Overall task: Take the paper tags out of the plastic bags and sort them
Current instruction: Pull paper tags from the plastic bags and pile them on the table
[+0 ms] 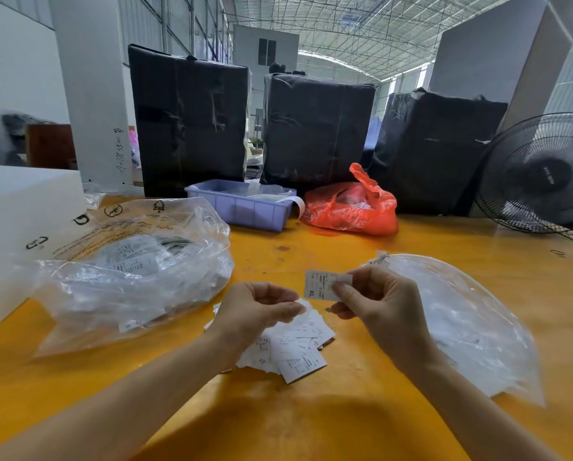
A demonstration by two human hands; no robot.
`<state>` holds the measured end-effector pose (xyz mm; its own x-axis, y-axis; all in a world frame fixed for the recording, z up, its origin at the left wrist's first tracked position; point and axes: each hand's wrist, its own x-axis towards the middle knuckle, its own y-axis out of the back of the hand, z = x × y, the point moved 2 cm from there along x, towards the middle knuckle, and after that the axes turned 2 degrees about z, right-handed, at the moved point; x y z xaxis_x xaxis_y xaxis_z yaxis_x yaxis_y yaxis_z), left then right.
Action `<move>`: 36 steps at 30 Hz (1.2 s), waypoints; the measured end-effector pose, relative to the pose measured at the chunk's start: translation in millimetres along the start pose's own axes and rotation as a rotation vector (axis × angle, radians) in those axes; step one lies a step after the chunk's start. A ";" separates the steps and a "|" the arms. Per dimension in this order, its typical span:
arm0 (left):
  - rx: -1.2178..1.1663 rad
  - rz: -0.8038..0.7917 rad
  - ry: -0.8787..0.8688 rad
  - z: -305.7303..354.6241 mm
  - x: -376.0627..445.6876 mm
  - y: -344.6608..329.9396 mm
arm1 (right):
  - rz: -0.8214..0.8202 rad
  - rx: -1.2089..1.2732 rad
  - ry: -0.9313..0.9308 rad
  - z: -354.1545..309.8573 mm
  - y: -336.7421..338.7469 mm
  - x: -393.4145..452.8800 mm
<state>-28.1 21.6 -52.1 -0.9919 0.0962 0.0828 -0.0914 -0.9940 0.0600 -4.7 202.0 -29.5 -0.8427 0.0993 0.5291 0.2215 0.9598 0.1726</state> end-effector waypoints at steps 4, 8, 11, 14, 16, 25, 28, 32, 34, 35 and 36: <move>-0.019 0.006 0.006 1.4 -0.2 1.2 | -0.010 -0.076 0.054 -0.3 -3.1 -3.1; -0.018 0.006 0.005 2.0 -0.4 0.4 | -0.022 -0.155 0.085 -0.8 -6.1 -5.5; -0.014 -0.007 0.007 2.9 -1.4 0.6 | 0.008 -0.192 0.105 -1.3 -6.7 -6.4; -0.006 -0.020 0.004 3.1 -2.4 0.2 | 0.023 -0.211 0.119 -1.6 -7.6 -7.3; -0.003 -0.024 0.005 2.8 -2.1 0.0 | 0.033 -0.218 0.124 -1.7 -7.6 -7.4; -0.009 -0.057 0.001 1.5 -1.8 -1.0 | 0.063 -0.196 0.126 -3.8 -6.5 -7.9; -0.019 -0.059 0.009 1.4 -1.1 0.0 | 0.047 -0.204 0.124 -3.3 -6.9 -8.0; -0.024 -0.076 0.007 0.4 0.5 0.0 | 0.006 -0.247 0.125 -1.6 -8.6 -9.6; -0.021 -0.089 -0.002 0.0 0.7 0.0 | -0.010 -0.247 0.124 -1.1 -8.7 -9.7; -0.021 -0.095 -0.007 0.0 0.5 0.1 | -0.018 -0.244 0.124 -1.2 -8.7 -9.7; -0.023 -0.102 -0.012 0.5 0.4 -0.1 | -0.026 -0.242 0.124 -1.4 -9.0 -9.7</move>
<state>-28.5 21.7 -51.6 -0.9763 0.1974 0.0890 -0.1940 -0.9800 0.0454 2.2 192.0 -35.0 -0.7866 0.0285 0.6168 0.3240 0.8694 0.3731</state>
